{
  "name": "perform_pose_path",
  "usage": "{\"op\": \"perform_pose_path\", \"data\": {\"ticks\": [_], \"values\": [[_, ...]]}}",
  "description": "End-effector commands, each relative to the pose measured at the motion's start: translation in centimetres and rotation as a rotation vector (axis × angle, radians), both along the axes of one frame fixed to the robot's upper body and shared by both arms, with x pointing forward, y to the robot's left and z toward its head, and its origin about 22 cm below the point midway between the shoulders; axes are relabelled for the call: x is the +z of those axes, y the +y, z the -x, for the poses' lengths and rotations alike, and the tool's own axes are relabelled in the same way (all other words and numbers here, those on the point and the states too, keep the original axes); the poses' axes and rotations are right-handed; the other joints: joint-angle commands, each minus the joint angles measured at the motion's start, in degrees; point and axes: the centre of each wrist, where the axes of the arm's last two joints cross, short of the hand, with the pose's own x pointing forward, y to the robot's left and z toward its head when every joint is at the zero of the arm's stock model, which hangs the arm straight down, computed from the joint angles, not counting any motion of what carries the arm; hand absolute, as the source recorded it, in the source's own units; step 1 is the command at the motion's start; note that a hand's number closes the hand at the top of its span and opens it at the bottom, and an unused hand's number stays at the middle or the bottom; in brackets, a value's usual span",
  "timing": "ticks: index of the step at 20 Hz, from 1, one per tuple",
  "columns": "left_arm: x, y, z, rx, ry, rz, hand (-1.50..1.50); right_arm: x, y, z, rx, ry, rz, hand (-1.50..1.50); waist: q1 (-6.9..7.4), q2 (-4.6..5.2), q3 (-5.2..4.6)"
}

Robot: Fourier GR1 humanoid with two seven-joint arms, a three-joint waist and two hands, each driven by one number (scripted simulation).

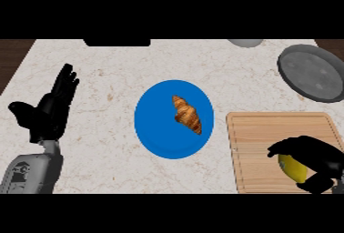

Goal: Pick the lemon from the cutting board and place it in the pan

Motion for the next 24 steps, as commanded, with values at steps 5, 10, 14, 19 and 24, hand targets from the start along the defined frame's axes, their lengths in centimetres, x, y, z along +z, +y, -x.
{"op": "perform_pose_path", "data": {"ticks": [5,10,14,19,24], "values": [[-0.3,0.6,1.8,-0.003,0.002,-0.001,0.00,-1.1,-1.0,-0.3,0.076,-0.023,-0.010,1.50,0.07,-0.01,0.02],[-0.9,2.7,0.0,-0.004,0.004,0.018,0.00,-1.9,-0.7,-0.4,0.089,-0.066,-0.051,1.50,-0.08,0.02,0.01],[-0.4,-0.8,0.3,-0.026,0.011,0.007,0.00,-1.2,6.4,-4.1,-0.255,-0.104,-0.053,1.50,1.04,-0.08,-0.05],[-0.6,-0.1,-0.2,-0.035,0.007,0.003,0.00,1.2,12.5,-7.3,-0.631,-0.274,-0.087,1.50,1.31,0.13,-0.11],[-0.7,-0.1,0.1,-0.023,0.003,0.009,0.00,8.2,16.3,-8.4,-0.749,-0.649,-0.174,1.50,0.53,-0.27,-0.05]]}}
